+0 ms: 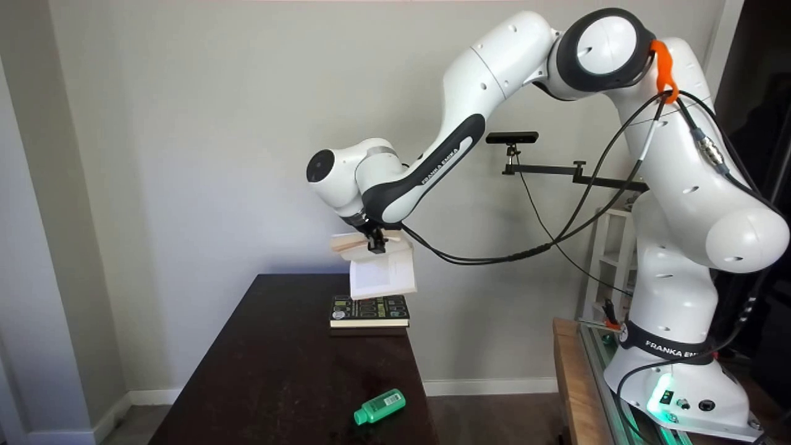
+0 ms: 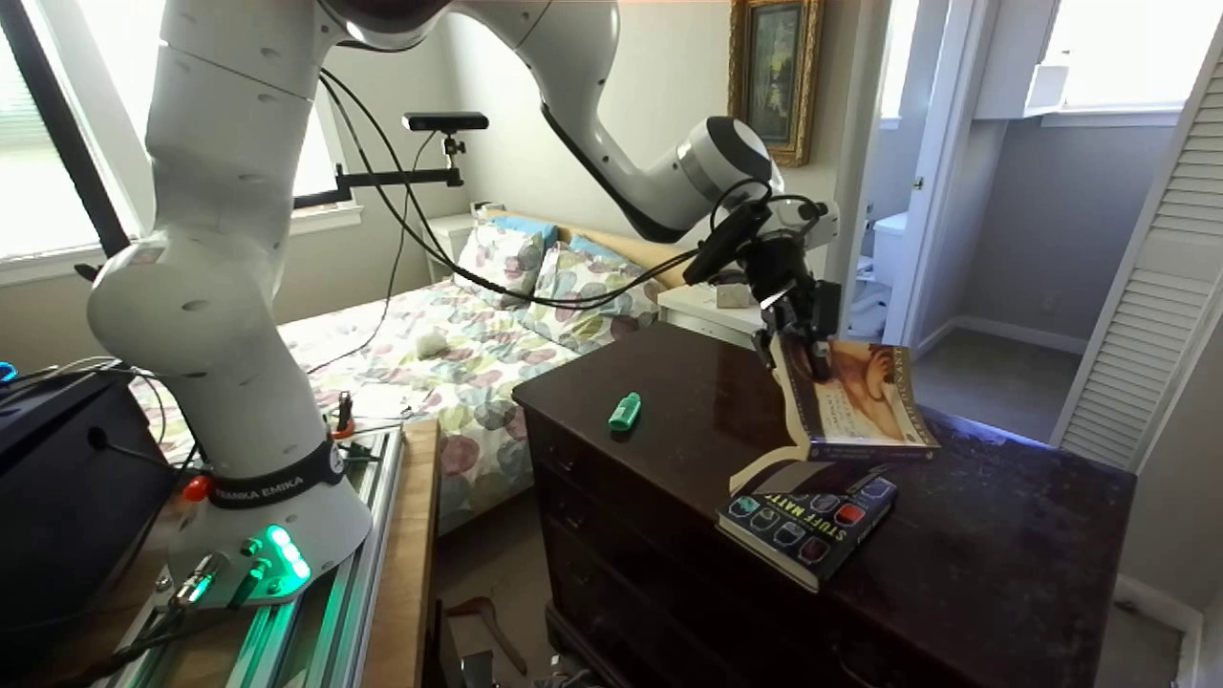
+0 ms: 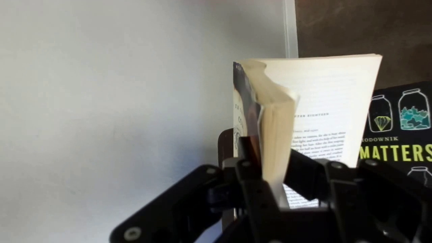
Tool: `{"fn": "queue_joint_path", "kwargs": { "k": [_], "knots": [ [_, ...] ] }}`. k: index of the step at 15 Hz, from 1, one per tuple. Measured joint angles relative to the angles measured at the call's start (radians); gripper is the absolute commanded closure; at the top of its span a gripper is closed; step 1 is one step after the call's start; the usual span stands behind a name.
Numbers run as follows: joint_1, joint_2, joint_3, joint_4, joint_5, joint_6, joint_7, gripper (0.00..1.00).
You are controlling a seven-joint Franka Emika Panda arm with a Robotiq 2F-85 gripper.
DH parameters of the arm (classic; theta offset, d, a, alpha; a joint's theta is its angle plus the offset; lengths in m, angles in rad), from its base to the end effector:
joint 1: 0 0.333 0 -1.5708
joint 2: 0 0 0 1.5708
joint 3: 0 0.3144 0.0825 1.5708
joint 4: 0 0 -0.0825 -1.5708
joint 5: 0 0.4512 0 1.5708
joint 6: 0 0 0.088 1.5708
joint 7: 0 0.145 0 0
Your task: Turn the book on top upside down.
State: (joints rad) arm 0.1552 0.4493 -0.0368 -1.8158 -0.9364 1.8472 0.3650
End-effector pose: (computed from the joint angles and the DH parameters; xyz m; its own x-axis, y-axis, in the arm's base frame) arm 0.6687 -0.0134 0.2247 0.9653 0.1083 -0.2376 0.2545 -0.5934 0.7636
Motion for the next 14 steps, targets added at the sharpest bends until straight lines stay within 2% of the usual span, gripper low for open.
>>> {"fn": "queue_joint_path", "kwargs": {
  "k": [8, 11, 14],
  "knots": [
    [0.045, 0.062, 0.039, -0.009, -0.255, 0.01, 0.007, 0.95],
    [0.053, 0.087, 0.044, -0.026, -0.363, 0.01, 0.046, 0.95],
    [0.056, 0.122, 0.057, -0.06, -0.422, 0.009, 0.115, 0.95]
  ]
}}
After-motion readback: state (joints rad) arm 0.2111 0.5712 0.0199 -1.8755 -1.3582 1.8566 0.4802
